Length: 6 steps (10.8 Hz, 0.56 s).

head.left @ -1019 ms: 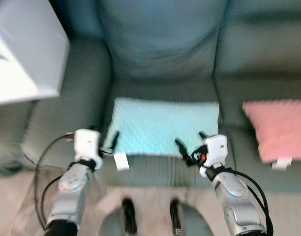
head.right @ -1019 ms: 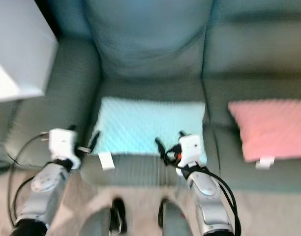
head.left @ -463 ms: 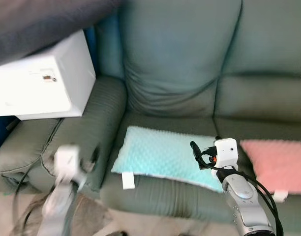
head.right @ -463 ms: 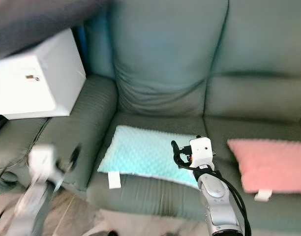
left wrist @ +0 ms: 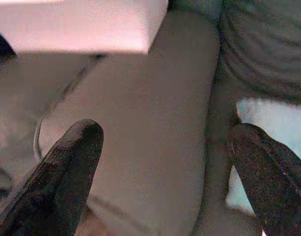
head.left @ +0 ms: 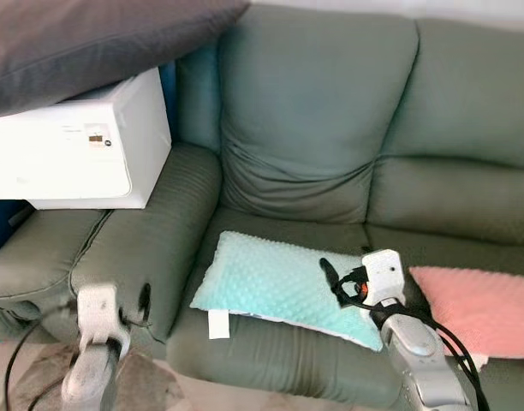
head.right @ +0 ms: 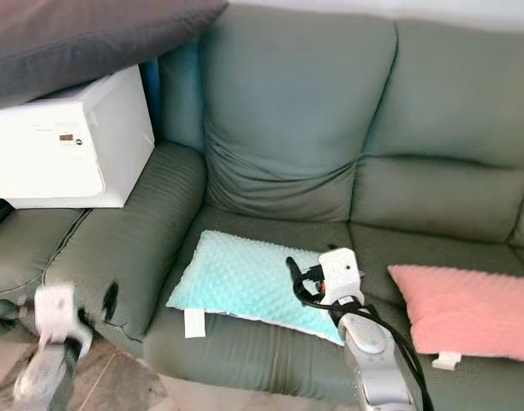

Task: Move the pillow to the sofa

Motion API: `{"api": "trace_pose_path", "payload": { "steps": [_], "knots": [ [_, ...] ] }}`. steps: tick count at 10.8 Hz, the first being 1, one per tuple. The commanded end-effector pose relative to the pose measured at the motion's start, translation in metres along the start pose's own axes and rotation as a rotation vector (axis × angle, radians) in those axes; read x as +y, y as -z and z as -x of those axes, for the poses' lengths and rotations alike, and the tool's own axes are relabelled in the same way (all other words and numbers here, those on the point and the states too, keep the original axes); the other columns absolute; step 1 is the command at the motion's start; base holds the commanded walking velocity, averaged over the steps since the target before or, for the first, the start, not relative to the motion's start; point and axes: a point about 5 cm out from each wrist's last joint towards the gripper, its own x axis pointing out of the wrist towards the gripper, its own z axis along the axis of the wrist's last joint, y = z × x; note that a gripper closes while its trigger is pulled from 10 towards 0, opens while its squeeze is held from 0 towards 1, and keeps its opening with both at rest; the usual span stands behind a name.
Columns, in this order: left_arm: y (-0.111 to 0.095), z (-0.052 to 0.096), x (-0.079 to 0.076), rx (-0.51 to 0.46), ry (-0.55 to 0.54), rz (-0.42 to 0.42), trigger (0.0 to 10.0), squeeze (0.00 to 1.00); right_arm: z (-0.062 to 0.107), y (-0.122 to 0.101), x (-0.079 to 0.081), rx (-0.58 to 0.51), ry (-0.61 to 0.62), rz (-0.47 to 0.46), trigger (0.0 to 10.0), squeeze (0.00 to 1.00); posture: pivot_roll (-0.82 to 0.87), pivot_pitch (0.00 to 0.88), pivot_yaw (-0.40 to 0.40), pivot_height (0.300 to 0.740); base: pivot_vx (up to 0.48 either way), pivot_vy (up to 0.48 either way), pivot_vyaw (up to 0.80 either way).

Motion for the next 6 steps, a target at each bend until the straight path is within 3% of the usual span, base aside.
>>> {"api": "trace_pose_path", "payload": {
  "steps": [1, 2, 5, 6],
  "knots": [
    [-0.004, -0.003, -0.001, -0.005, -0.011, 0.011, 10.0, 0.00, -0.003, -0.006, -0.004, -0.011, -0.001, 0.012, 10.0, 0.00, -0.13, 0.008, -0.037, 0.740, 0.000, 0.000, 0.00],
    [-0.012, -0.006, -0.010, -0.039, 0.027, 0.007, 10.0, 0.00, -0.003, -0.009, -0.009, -0.018, 0.007, 0.015, 10.0, 0.00, -0.13, 0.007, -0.033, 0.740, 0.000, 0.000, 0.00],
    [-0.014, -0.009, -0.017, -0.014, 0.041, -0.036, 10.0, 0.00, 0.003, -0.007, -0.008, -0.031, 0.043, -0.015, 10.0, 0.00, -0.13, 0.008, -0.009, 0.740, 0.000, 0.000, 0.00],
    [-0.010, -0.013, -0.020, 0.043, 0.100, 0.037, 10.0, 0.00, 0.005, -0.005, -0.006, -0.027, 0.060, -0.020, 10.0, 0.00, -0.14, 0.008, -0.001, 0.740, 0.000, 0.000, 0.00]
  ]
}}
